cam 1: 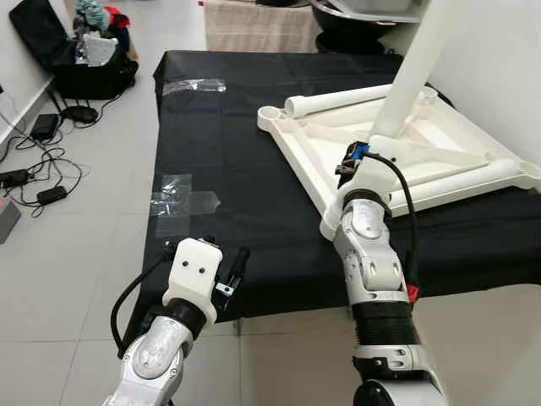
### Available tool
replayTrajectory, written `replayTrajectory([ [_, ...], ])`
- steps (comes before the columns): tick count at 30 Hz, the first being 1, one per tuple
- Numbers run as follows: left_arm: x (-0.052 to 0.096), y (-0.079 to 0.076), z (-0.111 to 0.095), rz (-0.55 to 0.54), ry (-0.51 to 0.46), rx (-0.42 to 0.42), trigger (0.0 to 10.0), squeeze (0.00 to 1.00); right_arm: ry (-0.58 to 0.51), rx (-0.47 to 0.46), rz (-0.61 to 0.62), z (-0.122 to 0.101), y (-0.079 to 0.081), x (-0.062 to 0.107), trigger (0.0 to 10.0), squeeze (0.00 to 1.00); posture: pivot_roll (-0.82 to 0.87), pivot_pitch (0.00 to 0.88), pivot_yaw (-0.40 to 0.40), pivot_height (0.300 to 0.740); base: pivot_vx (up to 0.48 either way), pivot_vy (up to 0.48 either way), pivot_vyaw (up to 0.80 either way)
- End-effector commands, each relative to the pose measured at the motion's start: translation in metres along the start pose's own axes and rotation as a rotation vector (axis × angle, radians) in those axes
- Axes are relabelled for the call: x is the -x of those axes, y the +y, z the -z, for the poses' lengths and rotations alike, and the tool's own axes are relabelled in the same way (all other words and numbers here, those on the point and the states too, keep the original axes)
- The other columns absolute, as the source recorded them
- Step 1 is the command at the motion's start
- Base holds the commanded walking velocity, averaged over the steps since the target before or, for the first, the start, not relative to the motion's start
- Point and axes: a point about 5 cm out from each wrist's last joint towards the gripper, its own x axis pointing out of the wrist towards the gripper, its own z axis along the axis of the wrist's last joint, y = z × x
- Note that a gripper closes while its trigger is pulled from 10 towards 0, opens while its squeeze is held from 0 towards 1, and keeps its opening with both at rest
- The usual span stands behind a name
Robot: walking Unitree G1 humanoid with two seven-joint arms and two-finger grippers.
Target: Building children table
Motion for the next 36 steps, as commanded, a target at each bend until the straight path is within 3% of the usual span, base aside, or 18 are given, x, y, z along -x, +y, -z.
replayTrajectory([
  [1,0.002,-0.002,0.005,0.004,0.016,0.013,10.0,0.0,0.074,-0.031,-0.078,0.015,0.012,0.01,10.0,0.0,0.08,0.19,-0.11,0.74,0.0,0.0,0.0],
  [2,0.002,-0.003,0.005,0.005,0.017,0.013,10.0,0.0,0.048,-0.017,-0.107,0.013,0.011,0.013,10.0,1.0,0.08,0.183,-0.111,0.74,0.0,0.0,0.0],
  [5,0.002,-0.004,0.006,0.007,0.018,0.015,10.0,0.0,0.009,0.011,-0.132,0.01,0.002,0.017,10.0,1.0,0.08,0.18,-0.113,0.74,0.0,0.0,0.0],
  [6,0.002,-0.004,0.007,0.008,0.018,0.016,10.0,0.0,0.005,-0.01,-0.173,0.01,-0.004,0.016,10.0,0.0,0.07,0.179,-0.11,0.74,0.0,0.0,0.0],
  [11,0.001,-0.004,0.007,0.01,0.017,0.018,10.0,0.0,0.007,-0.076,-0.326,0.01,-0.014,0.012,10.0,0.0,0.07,0.176,-0.111,0.74,0.0,0.0,0.0],
  [12,0.0,-0.005,0.007,0.013,0.015,0.018,10.0,0.0,0.024,-0.127,-0.464,0.01,-0.019,0.01,10.0,0.0,0.07,0.172,-0.107,0.74,0.0,0.0,0.0],
  [16,0.0,-0.005,0.007,0.014,0.014,0.018,10.0,0.0,0.02,-0.138,-0.514,0.008,-0.024,0.007,10.0,0.0,0.07,0.172,-0.107,0.74,0.0,0.0,0.0],
  [19,0.0,-0.006,0.007,0.015,0.013,0.018,10.0,0.0,0.045,-0.152,-0.705,0.004,-0.031,0.002,10.0,0.0,0.07,0.163,-0.111,0.74,0.0,0.0,0.0],
  [21,0.0,-0.006,0.008,0.016,0.012,0.018,10.0,0.0,0.054,-0.156,-0.753,0.003,-0.032,0.001,10.0,0.0,0.07,0.163,-0.111,0.74,0.0,0.0,0.0],
  [22,0.0,-0.006,0.008,0.017,0.013,0.018,10.0,0.0,0.097,-0.181,-0.858,0.002,-0.032,-0.001,10.0,0.0,0.07,0.16,-0.109,0.74,0.0,0.0,0.0],
  [25,-0.001,-0.007,0.008,0.019,0.012,0.018,10.0,0.0,0.136,-0.144,-1.011,0.002,-0.028,-0.002,10.0,0.0,0.08,0.163,-0.112,0.74,0.0,0.0,0.0],
  [31,0.0,-0.007,0.007,0.018,0.012,0.015,10.0,0.0,0.147,-0.073,-1.142,0.002,-0.014,-0.014,10.0,0.0,0.09,0.169,-0.114,0.74,0.0,0.0,0.0],
  [36,0.0,-0.006,0.007,0.015,0.012,0.013,10.0,0.0,0.141,-0.053,-1.165,0.002,-0.009,-0.017,10.0,0.0,0.1,0.174,-0.115,0.74,0.0,0.0,0.0],
])
